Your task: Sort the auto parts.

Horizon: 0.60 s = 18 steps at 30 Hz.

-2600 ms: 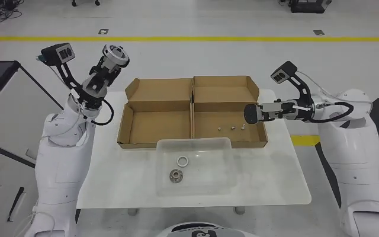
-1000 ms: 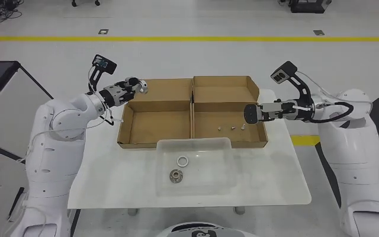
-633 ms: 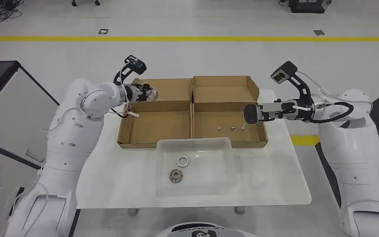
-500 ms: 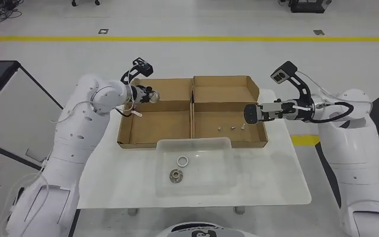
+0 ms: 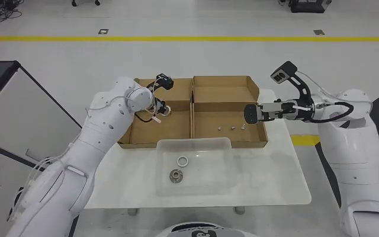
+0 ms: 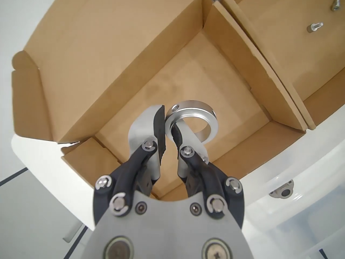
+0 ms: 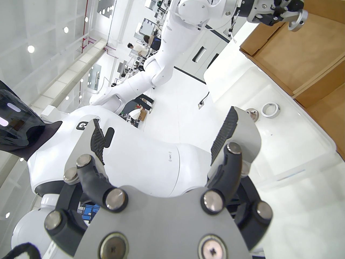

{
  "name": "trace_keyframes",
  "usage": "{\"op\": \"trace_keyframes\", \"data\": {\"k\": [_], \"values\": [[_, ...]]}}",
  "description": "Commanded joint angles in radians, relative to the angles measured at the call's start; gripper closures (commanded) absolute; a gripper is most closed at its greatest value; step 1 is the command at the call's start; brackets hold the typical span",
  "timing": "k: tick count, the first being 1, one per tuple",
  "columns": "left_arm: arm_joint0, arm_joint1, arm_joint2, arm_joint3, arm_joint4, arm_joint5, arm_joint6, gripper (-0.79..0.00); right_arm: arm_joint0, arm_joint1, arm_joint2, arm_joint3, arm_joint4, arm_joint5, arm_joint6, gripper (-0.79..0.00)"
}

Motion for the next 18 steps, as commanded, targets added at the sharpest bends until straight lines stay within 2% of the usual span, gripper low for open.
{"op": "trace_keyframes", "data": {"k": [1, 3, 13, 18], "values": [[-0.01, -0.015, 0.027, 0.037, -0.004, 0.024, 0.01, 0.0, 0.0, 0.0, 0.0, 0.0, 0.0, 0.0, 0.0, -0.785], [-0.018, -0.029, 0.046, 0.063, -0.015, 0.03, 0.031, 0.0, 0.0, 0.0, 0.0, 0.0, 0.0, 0.0, 0.0, -0.785], [0.0, -0.031, 0.054, 0.056, -0.003, 0.041, 0.055, 0.0, 0.0, 0.0, 0.0, 0.0, 0.0, 0.0, 0.0, -0.785], [-0.003, -0.06, 0.103, 0.071, -0.002, 0.08, 0.055, 0.0, 0.0, 0.0, 0.0, 0.0, 0.0, 0.0, 0.0, -0.785]]}}
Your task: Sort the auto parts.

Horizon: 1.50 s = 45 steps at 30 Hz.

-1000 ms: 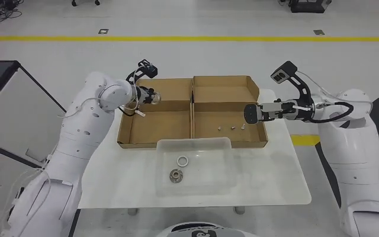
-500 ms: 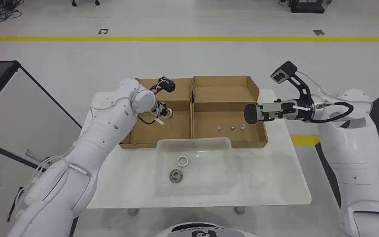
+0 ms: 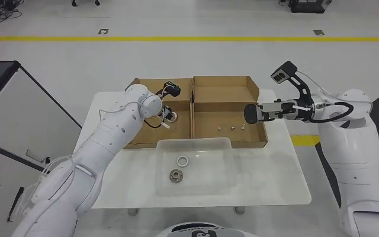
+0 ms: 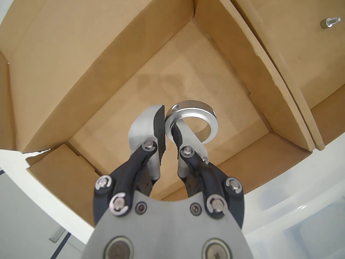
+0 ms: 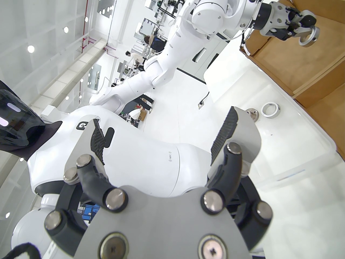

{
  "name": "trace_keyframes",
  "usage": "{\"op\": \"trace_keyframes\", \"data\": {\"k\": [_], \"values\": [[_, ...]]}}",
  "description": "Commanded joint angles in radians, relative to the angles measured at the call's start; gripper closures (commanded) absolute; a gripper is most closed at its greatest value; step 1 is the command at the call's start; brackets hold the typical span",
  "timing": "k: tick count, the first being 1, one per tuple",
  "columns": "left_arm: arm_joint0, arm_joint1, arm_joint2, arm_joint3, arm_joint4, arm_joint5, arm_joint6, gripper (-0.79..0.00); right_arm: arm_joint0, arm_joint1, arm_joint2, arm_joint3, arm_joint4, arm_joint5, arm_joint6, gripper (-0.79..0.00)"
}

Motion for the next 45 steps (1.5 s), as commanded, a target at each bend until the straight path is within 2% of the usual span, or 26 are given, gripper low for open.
{"op": "trace_keyframes", "data": {"k": [1, 10, 17, 26, 27, 29, 30, 31, 32, 39, 45], "values": [[-0.006, -0.015, 0.024, 0.019, -0.001, 0.021, 0.004, 0.0, 0.0, 0.0, 0.0, 0.0, 0.0, 0.0, 0.0, -0.785], [-0.061, -0.088, 0.119, 0.175, 0.04, 0.079, 0.024, 0.0, 0.0, 0.0, 0.0, 0.0, 0.0, 0.0, 0.0, -0.785], [-0.082, -0.139, 0.163, 0.289, 0.05, 0.076, 0.066, 0.0, 0.0, 0.0, 0.0, 0.0, 0.0, 0.0, 0.0, -0.785], [-0.103, -0.189, 0.177, 0.402, 0.022, 0.044, 0.094, 0.0, 0.0, 0.0, 0.0, 0.0, 0.0, 0.0, 0.0, -0.785], [-0.106, -0.193, 0.177, 0.413, 0.019, 0.041, 0.096, -0.025, 0.0, 0.0, 0.0, 0.0, 0.0, 0.0, 0.0, -0.785], [-0.111, -0.201, 0.177, 0.431, 0.015, 0.034, 0.1, -0.326, 0.0, 0.0, 0.0, 0.0, 0.0, 0.0, 0.0, -0.785], [-0.113, -0.204, 0.177, 0.439, 0.013, 0.029, 0.101, -0.406, 0.0, 0.0, 0.0, 0.0, 0.0, 0.0, 0.0, -0.785], [-0.116, -0.207, 0.176, 0.448, 0.014, 0.027, 0.103, -0.677, 0.0, 0.0, 0.0, 0.0, 0.0, 0.0, 0.0, -0.785], [-0.118, -0.21, 0.176, 0.455, 0.014, 0.026, 0.106, -0.773, 0.0, 0.0, 0.0, 0.0, 0.0, 0.0, 0.0, -0.785], [-0.131, -0.221, 0.164, 0.5, 0.011, 0.021, 0.127, -0.785, 0.0, 0.0, 0.0, 0.0, 0.0, 0.0, 0.0, -0.785], [-0.165, -0.207, 0.123, 0.53, -0.005, 0.005, 0.16, -0.785, 0.0, 0.0, 0.0, 0.0, 0.0, 0.0, 0.0, -0.785]]}}
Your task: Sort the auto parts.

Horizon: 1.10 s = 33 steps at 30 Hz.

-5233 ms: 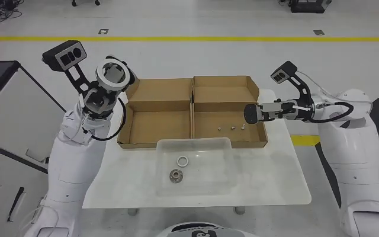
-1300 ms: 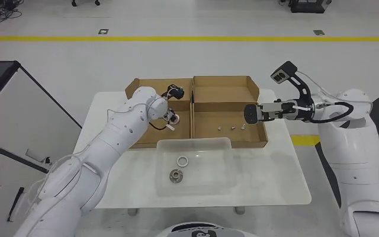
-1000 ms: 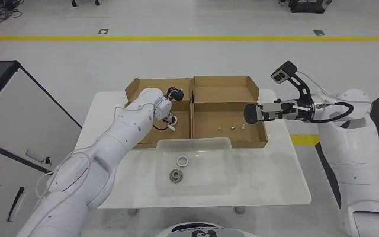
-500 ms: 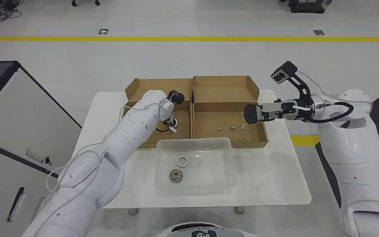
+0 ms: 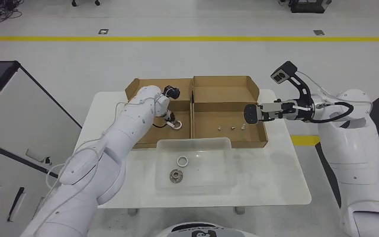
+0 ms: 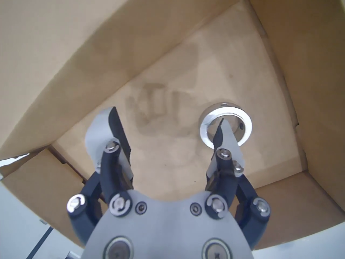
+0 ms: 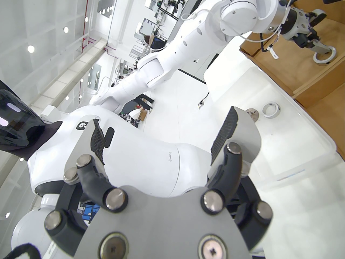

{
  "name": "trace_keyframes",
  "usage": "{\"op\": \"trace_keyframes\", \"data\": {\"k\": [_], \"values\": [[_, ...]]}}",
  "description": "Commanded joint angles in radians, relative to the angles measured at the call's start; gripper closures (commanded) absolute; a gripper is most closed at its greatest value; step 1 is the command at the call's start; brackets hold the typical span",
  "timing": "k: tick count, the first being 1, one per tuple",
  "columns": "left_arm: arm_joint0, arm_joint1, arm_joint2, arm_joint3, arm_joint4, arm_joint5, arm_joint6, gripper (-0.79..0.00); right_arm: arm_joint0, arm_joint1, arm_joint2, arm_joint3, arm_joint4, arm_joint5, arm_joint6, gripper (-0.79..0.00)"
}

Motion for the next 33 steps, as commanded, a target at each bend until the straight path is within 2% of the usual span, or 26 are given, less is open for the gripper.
{"op": "trace_keyframes", "data": {"k": [1, 4, 7, 10, 13, 16, 19, 21, 23, 25, 27, 33], "values": [[-0.014, 0.01, -0.015, -0.002, 0.003, -0.015, 0.018, -0.785, 0.0, 0.0, 0.0, 0.0, 0.0, 0.0, 0.0, -0.785], [-0.027, 0.032, -0.037, -0.032, 0.022, -0.058, 0.05, -0.785, 0.0, 0.0, 0.0, 0.0, 0.0, 0.0, 0.0, -0.785], [-0.027, 0.066, -0.065, -0.091, 0.058, -0.11, 0.079, -0.785, 0.0, 0.0, 0.0, 0.0, 0.0, 0.0, 0.0, -0.785], [-0.004, 0.115, -0.117, -0.188, 0.079, -0.172, 0.087, -0.785, 0.0, 0.0, 0.0, 0.0, 0.0, 0.0, 0.0, -0.785], [0.05, 0.177, -0.194, -0.345, 0.109, -0.206, 0.047, -0.785, 0.0, 0.0, 0.0, 0.0, 0.0, 0.0, 0.0, -0.785], [0.158, 0.246, -0.304, -0.58, 0.13, -0.247, -0.022, -0.785, 0.0, 0.0, 0.0, 0.0, 0.0, 0.0, 0.0, -0.785], [0.311, 0.312, -0.442, -0.857, 0.137, -0.3, -0.12, -0.785, 0.0, 0.0, 0.0, 0.0, 0.0, 0.0, 0.0, -0.785], [0.415, 0.346, -0.524, -1.027, 0.14, -0.34, -0.183, -0.785, 0.0, 0.0, 0.0, 0.0, 0.0, 0.0, 0.0, -0.785], [0.506, 0.369, -0.588, -1.153, 0.115, -0.389, -0.226, -0.785, 0.0, 0.0, 0.0, 0.0, 0.0, 0.0, 0.0, -0.785], [0.573, 0.387, -0.627, -1.244, 0.099, -0.426, -0.254, -0.785, 0.0, 0.0, 0.0, 0.0, 0.0, 0.0, 0.0, -0.785], [0.623, 0.403, -0.634, -1.305, 0.093, -0.434, -0.246, -0.785, 0.0, 0.0, 0.0, 0.0, 0.0, 0.0, 0.0, -0.785], [0.68, 0.454, -0.58, -1.405, 0.064, -0.46, -0.221, -0.785, 0.0, 0.0, 0.0, 0.0, 0.0, 0.0, 0.0, -0.785]]}}
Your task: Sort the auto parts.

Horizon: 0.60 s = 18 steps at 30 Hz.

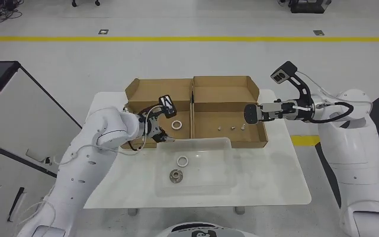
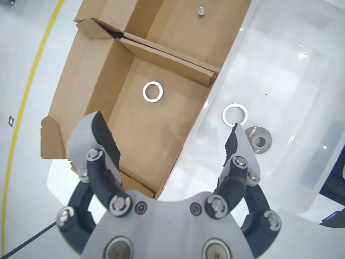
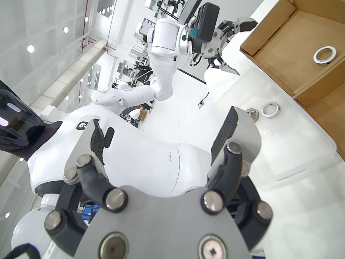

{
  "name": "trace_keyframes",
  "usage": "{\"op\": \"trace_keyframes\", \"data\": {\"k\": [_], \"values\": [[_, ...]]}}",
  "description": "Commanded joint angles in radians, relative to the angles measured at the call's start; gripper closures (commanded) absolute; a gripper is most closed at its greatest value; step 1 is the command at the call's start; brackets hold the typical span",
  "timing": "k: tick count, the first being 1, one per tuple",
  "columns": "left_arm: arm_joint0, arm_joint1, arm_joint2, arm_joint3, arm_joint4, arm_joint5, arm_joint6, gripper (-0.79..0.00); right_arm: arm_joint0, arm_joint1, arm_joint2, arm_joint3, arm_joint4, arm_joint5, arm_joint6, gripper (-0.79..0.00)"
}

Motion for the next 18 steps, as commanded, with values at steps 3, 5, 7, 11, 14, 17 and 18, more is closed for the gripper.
{"op": "trace_keyframes", "data": {"k": [3, 5, 7, 11, 14, 17, 18], "values": [[0.002, 0.036, 0.057, -0.039, -0.046, -0.01, 0.01, -0.785, 0.0, 0.0, 0.0, 0.0, 0.0, 0.0, 0.0, -0.785], [-0.006, 0.054, 0.089, -0.051, -0.083, -0.012, 0.012, -0.785, 0.0, 0.0, 0.0, 0.0, 0.0, 0.0, 0.0, -0.785], [-0.019, 0.074, 0.124, -0.056, -0.117, -0.005, 0.005, -0.785, 0.0, 0.0, 0.0, 0.0, 0.0, 0.0, 0.0, -0.785], [-0.04, 0.095, 0.163, -0.058, -0.204, -0.004, 0.004, -0.785, 0.0, 0.0, 0.0, 0.0, 0.0, 0.0, 0.0, -0.785], [-0.04, 0.095, 0.163, -0.058, -0.204, -0.004, 0.004, -0.785, 0.0, 0.0, 0.0, 0.0, 0.0, 0.0, 0.0, -0.785], [-0.04, 0.095, 0.163, -0.058, -0.204, -0.004, 0.004, -0.785, 0.0, 0.0, 0.0, 0.0, 0.0, 0.0, 0.0, -0.785], [-0.04, 0.095, 0.163, -0.058, -0.204, -0.004, 0.004, -0.785, 0.0, 0.0, 0.0, 0.0, 0.0, 0.0, 0.0, -0.785]]}}
